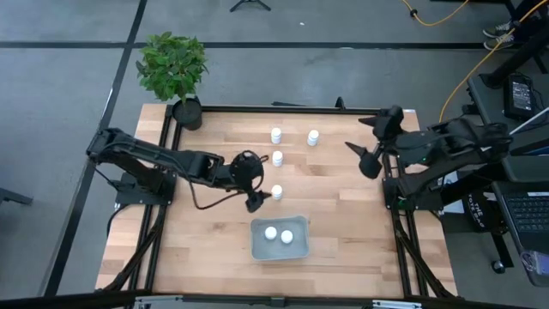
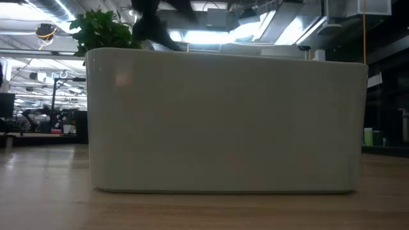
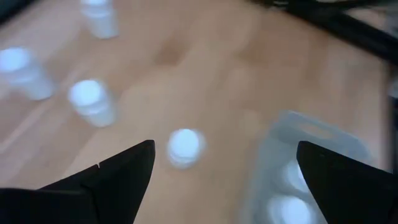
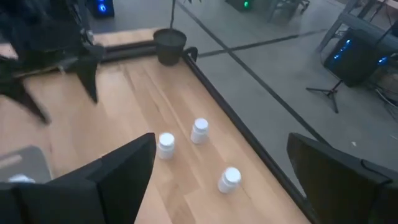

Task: Pick and place pill bottles into a basket
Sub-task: Put the white medicine bottle into the gray bin

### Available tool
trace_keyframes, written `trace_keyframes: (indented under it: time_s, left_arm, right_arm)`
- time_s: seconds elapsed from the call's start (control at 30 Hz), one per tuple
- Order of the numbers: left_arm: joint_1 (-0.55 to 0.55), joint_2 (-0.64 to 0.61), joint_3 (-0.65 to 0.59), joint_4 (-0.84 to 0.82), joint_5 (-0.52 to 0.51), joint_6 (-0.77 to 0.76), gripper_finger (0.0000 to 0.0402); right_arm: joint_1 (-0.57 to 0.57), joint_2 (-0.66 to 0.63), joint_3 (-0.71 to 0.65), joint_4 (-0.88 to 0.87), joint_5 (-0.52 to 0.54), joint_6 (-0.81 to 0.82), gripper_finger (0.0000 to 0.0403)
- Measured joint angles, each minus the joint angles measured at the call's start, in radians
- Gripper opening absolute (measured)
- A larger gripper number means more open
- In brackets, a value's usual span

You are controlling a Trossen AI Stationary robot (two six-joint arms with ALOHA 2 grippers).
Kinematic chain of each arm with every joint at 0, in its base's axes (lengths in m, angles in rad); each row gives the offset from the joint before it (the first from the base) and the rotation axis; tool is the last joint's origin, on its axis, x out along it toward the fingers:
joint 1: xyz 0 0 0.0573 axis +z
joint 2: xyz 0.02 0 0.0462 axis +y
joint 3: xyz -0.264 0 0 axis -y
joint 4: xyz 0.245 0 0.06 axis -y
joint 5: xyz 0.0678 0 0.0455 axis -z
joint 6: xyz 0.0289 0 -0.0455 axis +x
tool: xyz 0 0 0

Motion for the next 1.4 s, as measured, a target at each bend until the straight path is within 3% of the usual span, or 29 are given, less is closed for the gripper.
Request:
trace_keyframes:
  time_s: [0.07, 0.23, 0.67, 0.93, 1.4]
  left_arm:
    - [0.004, 0.01, -0.004, -0.033, -0.064, -0.048, 0.0384]
    - [0.015, 0.031, -0.002, -0.045, -0.057, -0.125, 0.0384]
    - [0.024, 0.049, -0.002, -0.07, 0.135, -0.141, 0.0384]
    - [0.137, 0.137, -0.002, 0.012, 0.421, -0.015, 0.0384]
    - [0.252, 0.318, -0.002, 0.114, 0.531, 0.054, 0.0384]
  right_arm:
    - [0.0, -0.008, 0.0, -0.04, 0.0, 0.001, 0.0362]
    - [0.0, -0.022, 0.0, -0.118, 0.0, 0.021, 0.0362]
    - [0.0, -0.126, 0.0, -0.117, 0.077, -0.024, 0.0362]
    - [0.0, -0.16, -0.023, -0.117, 0.075, 0.004, 0.0362]
    - [0.007, -0.242, -0.29, 0.022, 0.02, 0.039, 0.0362]
